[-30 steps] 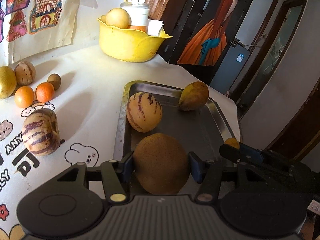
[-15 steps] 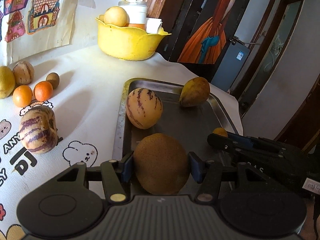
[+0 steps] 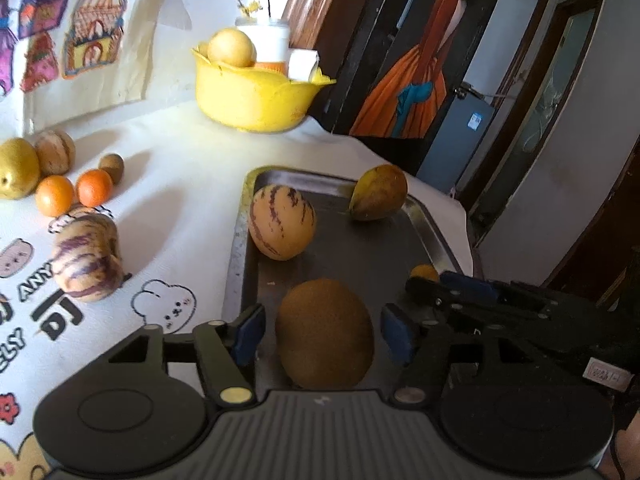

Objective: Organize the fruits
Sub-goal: 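Lower the kiwi onto the tray and open the left tool while the right tool releases the small fruit, then withdraw both open tools from the tray toward the remaining loose fruits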

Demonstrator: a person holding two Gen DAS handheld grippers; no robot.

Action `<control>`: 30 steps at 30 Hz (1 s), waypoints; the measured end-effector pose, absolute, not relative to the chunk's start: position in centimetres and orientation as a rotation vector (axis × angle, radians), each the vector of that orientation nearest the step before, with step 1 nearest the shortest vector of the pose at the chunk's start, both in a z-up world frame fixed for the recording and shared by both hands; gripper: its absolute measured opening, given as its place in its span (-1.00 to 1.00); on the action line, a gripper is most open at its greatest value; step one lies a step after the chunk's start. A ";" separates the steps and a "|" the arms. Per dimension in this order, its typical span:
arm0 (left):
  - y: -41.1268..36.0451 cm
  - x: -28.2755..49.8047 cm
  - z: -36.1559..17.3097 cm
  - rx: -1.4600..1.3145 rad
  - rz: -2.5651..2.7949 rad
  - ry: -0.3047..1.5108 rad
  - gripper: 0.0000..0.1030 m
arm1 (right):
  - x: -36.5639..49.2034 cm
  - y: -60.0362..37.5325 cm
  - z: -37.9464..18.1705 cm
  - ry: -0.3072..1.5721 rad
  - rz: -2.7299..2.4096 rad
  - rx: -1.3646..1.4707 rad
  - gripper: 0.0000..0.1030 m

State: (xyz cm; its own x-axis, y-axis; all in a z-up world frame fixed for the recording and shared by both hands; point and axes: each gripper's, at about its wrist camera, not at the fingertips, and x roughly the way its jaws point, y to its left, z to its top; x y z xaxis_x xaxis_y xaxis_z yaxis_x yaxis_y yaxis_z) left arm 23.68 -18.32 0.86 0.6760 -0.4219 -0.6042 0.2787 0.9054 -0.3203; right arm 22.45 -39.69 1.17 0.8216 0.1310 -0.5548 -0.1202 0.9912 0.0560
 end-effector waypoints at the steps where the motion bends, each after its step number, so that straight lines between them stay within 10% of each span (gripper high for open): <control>1: -18.1 23.4 1.1 -0.209 -0.396 0.721 0.38 | 22.2 -39.7 1.3 0.588 0.134 0.021 -0.18; 13: -14.3 18.5 4.3 -0.238 -0.278 0.577 0.94 | 17.3 -38.7 4.0 0.492 0.113 0.036 0.36; 30: -9.7 13.0 5.8 -0.259 -0.186 0.550 0.99 | 8.9 -35.4 7.6 0.377 0.121 0.050 0.99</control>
State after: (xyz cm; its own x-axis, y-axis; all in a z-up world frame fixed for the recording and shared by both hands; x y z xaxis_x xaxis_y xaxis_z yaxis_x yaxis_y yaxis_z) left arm 12.95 -9.68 5.77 0.8372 -0.2429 -0.4900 0.1054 0.9508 -0.2913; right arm 8.86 -35.43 7.58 0.9225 0.1273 -0.3644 -0.1086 0.9915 0.0715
